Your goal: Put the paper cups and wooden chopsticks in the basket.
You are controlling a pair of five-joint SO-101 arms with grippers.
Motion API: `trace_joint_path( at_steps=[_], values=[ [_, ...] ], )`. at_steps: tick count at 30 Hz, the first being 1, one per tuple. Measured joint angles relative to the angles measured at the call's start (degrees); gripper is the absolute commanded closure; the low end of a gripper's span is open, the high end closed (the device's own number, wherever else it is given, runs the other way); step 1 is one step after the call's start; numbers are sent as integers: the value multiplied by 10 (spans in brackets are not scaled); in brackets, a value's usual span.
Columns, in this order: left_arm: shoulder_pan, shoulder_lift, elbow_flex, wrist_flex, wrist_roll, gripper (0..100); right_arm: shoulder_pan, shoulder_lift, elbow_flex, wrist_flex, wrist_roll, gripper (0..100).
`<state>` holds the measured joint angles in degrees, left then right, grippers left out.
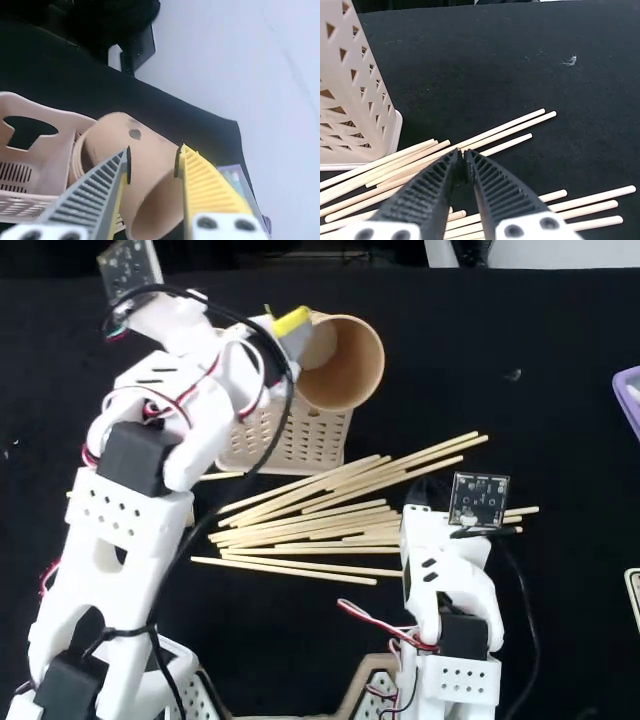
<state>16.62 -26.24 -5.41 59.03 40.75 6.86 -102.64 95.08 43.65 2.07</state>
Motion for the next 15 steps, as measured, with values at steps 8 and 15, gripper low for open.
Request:
trace_joint_path(
  at_steps=[8,15],
  values=[
    [-19,0,-10,-22,-3,828,0,0,0,0,0,983],
    [-25,-1,-62,-56,-180,884,0,0,0,0,0,986]
  ],
)
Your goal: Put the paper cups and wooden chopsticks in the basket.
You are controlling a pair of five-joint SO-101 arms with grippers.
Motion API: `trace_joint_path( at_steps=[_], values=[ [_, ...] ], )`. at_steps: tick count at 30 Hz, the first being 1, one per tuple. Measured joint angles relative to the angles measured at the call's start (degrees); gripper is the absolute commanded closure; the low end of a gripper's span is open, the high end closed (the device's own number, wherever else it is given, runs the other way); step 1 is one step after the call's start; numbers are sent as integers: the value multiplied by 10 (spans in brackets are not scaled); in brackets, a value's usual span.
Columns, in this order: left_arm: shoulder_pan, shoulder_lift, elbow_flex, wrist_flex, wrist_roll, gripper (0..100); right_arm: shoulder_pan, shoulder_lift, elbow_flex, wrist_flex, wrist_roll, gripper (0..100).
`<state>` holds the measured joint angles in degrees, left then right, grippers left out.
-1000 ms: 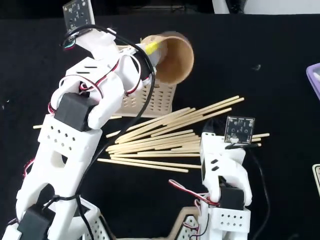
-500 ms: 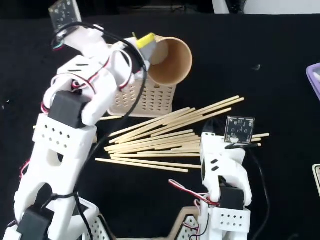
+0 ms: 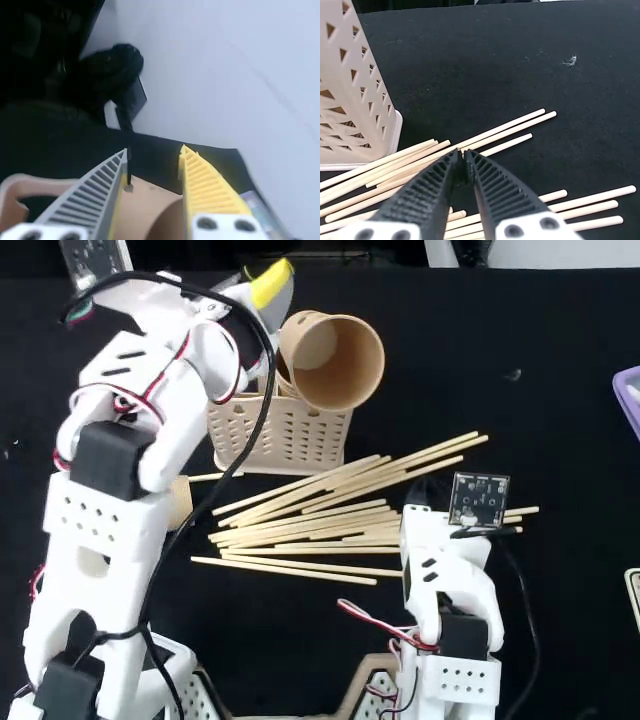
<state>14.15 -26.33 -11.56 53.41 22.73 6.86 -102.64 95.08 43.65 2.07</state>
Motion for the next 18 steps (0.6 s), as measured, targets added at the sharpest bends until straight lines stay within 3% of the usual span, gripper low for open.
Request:
trace_joint_path(
  at_steps=[2,4,11,14,18],
  values=[
    [-11,-3,-4,16,-80,974,0,0,0,0,0,986],
    [-42,-5,-6,64,-132,951,0,0,0,0,0,986],
    [-204,-7,24,294,-152,970,0,0,-141,69,5,986],
    [-263,-8,112,302,-153,970,0,-1,-223,77,32,987],
    [-304,-12,264,216,-153,970,-1,-2,-343,77,39,987]
  ],
)
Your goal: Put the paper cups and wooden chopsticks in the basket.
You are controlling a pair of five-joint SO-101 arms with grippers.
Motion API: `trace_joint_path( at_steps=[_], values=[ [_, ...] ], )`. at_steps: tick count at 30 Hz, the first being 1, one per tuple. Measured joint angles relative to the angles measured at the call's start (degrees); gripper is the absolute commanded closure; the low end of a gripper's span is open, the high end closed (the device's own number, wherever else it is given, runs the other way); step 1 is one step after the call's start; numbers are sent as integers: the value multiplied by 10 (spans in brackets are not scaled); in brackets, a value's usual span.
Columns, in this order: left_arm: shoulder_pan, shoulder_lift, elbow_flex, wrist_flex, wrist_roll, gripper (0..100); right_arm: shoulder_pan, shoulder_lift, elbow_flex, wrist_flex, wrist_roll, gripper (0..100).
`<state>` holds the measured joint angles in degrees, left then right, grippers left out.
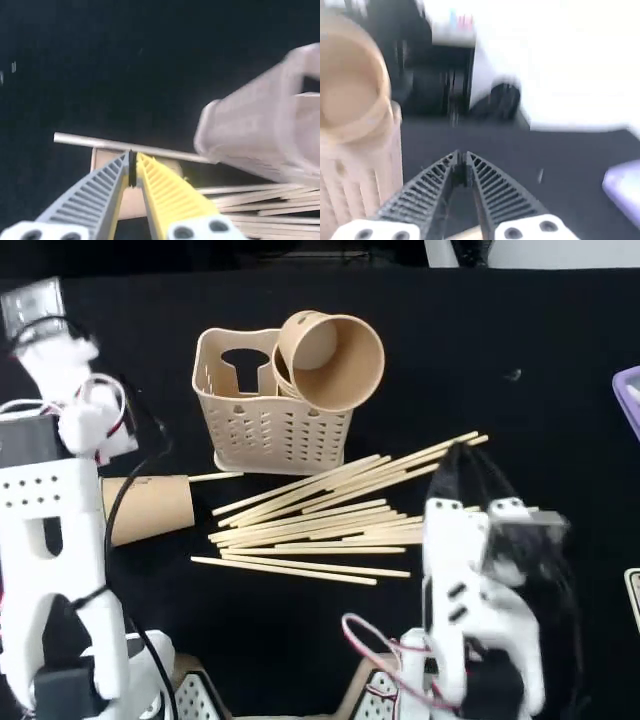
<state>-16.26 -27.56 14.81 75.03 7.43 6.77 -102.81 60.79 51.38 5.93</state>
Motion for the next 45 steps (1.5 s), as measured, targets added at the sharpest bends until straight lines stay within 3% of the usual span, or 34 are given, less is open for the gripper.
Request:
trace_joint_path(
  at_steps=[8,16,23,29,45],
  values=[
    [3,-145,325,-287,18,971,-124,229,-270,0,4,987],
    [6,-340,579,-455,21,971,-210,537,-405,-11,4,987],
    [8,-435,647,-472,21,971,-230,653,-449,-33,4,987],
    [8,-451,651,-472,21,971,-230,702,-460,-112,4,987],
    [8,-451,651,-472,21,971,-282,717,-460,-180,4,987]
  ],
)
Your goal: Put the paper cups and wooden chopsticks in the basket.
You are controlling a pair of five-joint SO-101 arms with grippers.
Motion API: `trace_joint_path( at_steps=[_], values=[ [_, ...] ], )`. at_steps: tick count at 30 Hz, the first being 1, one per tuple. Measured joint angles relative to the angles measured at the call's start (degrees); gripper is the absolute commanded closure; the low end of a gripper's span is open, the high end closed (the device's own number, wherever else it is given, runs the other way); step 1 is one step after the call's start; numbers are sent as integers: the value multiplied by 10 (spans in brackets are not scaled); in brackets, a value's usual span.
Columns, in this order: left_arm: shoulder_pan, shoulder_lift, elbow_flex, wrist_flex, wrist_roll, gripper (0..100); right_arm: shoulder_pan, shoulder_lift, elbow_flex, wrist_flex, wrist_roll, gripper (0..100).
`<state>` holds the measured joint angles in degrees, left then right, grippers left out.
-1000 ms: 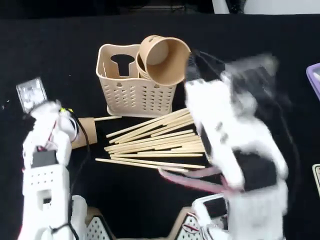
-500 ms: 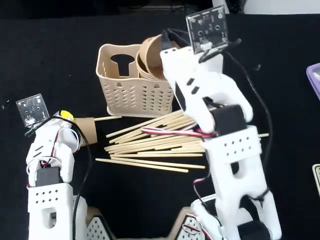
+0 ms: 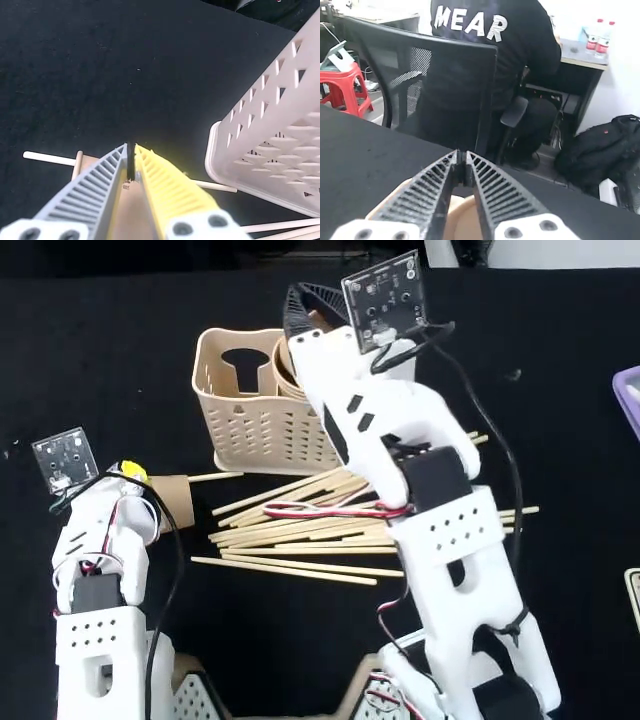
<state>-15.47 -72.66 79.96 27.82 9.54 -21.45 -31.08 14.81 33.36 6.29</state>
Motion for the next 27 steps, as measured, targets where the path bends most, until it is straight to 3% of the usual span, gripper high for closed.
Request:
trace_joint_path(
  at_steps=[13,27],
  values=[
    [0,0,0,0,0,971,10,-73,3,146,0,987],
    [0,0,0,0,0,971,11,53,4,0,0,987]
  ],
)
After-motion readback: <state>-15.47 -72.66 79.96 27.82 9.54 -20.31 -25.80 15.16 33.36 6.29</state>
